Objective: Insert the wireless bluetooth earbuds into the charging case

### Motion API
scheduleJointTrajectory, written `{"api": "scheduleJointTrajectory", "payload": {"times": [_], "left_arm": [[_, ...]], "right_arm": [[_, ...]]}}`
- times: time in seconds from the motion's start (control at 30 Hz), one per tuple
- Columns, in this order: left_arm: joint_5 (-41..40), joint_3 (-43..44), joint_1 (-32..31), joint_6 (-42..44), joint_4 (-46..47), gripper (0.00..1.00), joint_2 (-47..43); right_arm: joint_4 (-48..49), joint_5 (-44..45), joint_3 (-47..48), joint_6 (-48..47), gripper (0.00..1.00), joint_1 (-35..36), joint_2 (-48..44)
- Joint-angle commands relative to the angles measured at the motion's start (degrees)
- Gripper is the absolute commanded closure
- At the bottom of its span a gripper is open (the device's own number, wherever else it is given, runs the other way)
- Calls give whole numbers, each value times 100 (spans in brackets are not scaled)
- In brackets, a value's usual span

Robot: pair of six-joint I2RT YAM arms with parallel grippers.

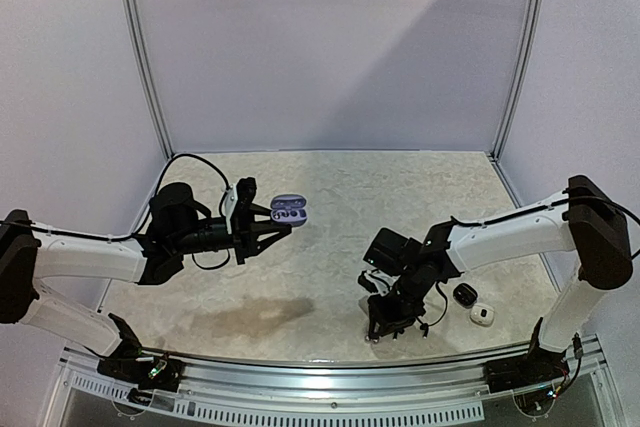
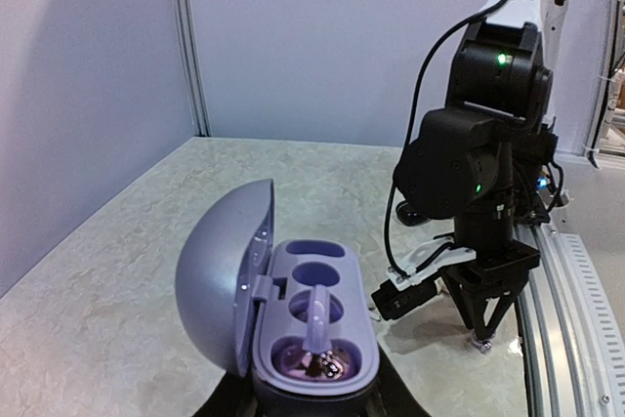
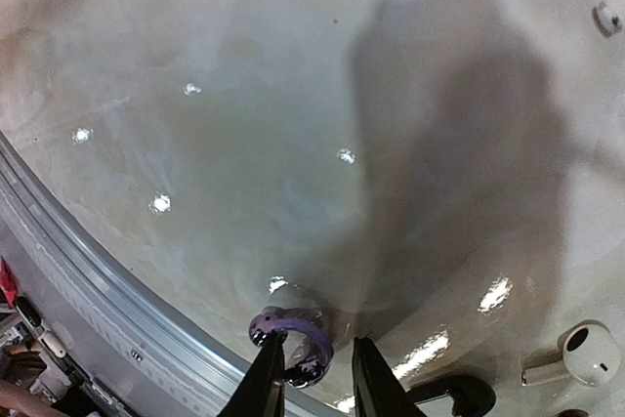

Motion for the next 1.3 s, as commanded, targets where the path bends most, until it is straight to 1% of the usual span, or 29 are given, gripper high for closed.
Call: {"api": "scheduleJointTrajectory", "payload": {"times": [0.0, 0.27, 0.47, 0.63, 0.8, 0.93, 1.03, 1.13, 1.27], "left_arm": [[65, -26, -59, 54, -86, 100, -118], [73, -33, -59, 69, -86, 100, -126], [71, -34, -59, 75, -104, 100, -129], [65, -43, -68, 72, -104, 100, -122], [45, -53, -68, 79, -95, 100, -135], [38, -70, -68, 94, -87, 100, -146], [30, -78, -77, 101, -86, 100, -155], [21, -88, -78, 108, -86, 100, -163], [16, -91, -77, 108, -86, 100, -174]], "right_arm": [[99, -81, -74, 149, 74, 68, 160], [205, -72, -62, 236, 76, 86, 238], [107, -62, 18, 228, 83, 100, 275], [-138, 51, 314, 147, 90, 107, 268], [-470, 279, 621, 35, 91, 106, 276], [-846, 707, 872, -6, 92, 107, 275], [-1366, 1479, 1208, 125, 93, 90, 323], [-1742, 2147, 1332, 397, 93, 43, 345], [-1884, 2390, 1356, 783, 94, 33, 332]]}}
